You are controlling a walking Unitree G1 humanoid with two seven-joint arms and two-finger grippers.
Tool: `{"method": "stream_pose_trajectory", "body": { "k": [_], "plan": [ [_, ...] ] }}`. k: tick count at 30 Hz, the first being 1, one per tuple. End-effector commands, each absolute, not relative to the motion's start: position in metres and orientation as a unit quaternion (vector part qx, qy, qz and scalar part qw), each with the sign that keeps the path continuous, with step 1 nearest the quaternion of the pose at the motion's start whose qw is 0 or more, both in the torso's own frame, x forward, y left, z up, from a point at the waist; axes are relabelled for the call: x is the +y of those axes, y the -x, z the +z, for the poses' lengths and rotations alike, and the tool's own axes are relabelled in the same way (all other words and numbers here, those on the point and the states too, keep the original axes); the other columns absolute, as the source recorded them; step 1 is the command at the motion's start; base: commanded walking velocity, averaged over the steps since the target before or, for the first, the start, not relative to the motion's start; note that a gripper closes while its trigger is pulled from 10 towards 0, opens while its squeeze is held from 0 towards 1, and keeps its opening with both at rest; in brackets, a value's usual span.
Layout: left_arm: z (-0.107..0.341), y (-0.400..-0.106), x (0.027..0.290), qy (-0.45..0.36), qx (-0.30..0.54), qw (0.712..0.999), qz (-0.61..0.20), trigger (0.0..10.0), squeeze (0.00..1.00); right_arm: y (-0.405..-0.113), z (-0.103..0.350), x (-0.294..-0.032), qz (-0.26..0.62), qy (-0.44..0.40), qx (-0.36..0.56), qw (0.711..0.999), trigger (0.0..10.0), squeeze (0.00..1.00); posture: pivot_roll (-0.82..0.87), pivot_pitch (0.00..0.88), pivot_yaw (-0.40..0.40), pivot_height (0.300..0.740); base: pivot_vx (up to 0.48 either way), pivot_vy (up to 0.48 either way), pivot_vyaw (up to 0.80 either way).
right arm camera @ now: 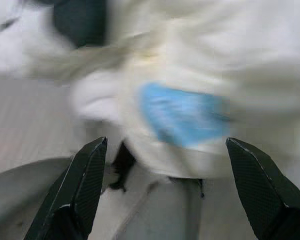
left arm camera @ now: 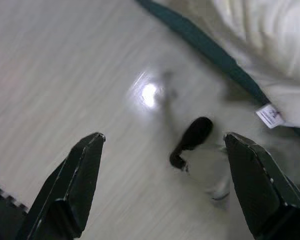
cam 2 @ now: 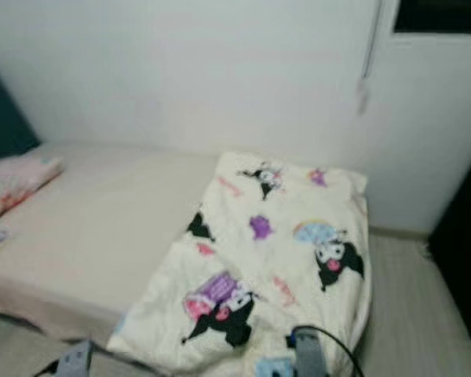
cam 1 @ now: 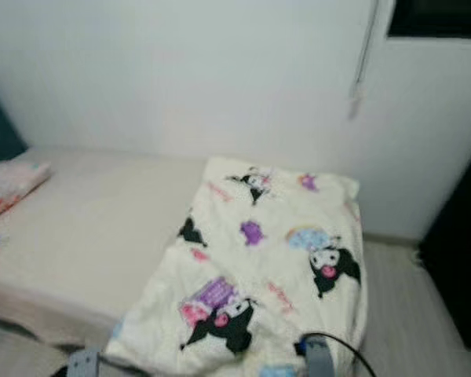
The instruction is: Clean up the room
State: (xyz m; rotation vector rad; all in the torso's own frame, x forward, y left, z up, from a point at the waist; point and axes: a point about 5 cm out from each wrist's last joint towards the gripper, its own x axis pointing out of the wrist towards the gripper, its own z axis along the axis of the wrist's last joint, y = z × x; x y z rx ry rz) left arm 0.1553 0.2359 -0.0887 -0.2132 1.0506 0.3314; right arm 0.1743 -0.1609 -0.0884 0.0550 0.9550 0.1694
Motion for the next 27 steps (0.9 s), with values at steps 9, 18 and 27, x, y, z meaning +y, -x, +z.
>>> {"method": "stream_pose_trajectory", "body": {
  "k": [9,18,27],
  "plan": [
    [-0.0937,-0.1433,0.2349,0.112,0.520,0.831,0.163,10.0,0.00,-0.1731,-0.0896,-0.1659,0.059,-0.013,0.469,0.881,10.0,0.00,-0.04,0.000,0.025,0.740,-0.133,0.000,0.05],
    [-0.0947,-0.1418,0.2333,0.109,0.523,0.830,0.158,10.0,0.00,-0.1718,-0.0903,-0.1672,0.053,-0.008,0.473,0.879,10.0,0.00,-0.04,0.000,0.027,0.740,-0.417,0.000,0.00],
    [-0.0945,-0.1424,0.2328,0.107,0.523,0.831,0.155,10.0,0.00,-0.1720,-0.0903,-0.1682,0.047,-0.006,0.474,0.879,10.0,0.00,-0.04,0.000,0.027,0.740,-0.423,0.000,0.00]
  ]
}}
